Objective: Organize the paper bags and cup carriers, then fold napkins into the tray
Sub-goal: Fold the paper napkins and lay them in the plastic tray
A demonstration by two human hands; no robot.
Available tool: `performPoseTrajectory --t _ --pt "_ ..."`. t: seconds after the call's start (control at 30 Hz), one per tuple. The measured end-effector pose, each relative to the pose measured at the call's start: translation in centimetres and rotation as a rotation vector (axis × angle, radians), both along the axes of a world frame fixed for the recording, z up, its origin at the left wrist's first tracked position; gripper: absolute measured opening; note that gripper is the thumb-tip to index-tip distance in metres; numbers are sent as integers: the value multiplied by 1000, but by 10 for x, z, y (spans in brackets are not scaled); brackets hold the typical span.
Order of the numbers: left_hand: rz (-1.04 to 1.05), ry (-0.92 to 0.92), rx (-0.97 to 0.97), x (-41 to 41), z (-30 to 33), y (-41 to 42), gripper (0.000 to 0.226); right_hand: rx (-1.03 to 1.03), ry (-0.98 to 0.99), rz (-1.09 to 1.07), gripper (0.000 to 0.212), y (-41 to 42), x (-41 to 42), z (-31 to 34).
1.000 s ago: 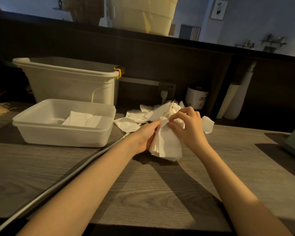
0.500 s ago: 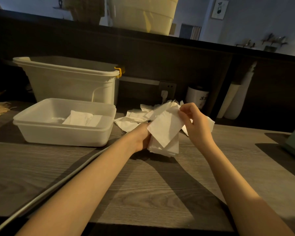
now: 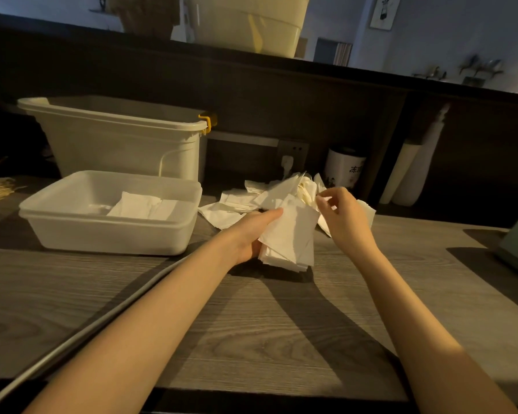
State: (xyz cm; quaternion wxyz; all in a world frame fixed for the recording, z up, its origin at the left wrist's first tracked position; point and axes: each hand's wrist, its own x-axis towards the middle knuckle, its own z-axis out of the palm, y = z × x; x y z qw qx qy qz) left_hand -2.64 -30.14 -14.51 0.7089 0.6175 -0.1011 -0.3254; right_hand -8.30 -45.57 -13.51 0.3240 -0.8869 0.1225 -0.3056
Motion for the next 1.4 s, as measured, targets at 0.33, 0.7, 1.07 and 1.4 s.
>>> performPoseTrajectory --t 0.33,0.7,1.07,1.4 --pt "68 -11 -7 0 -1 -1 23 254 73 97 27 -4 3 -6" --pt "53 11 -41 -2 0 -1 31 332 -89 103 9 -1 1 -5" --pt "70 37 -37 -2 0 2 31 347 15 162 19 9 2 -4" --pt "125 -76 34 -7 1 -2 33 494 70 156 43 25 5 -10"
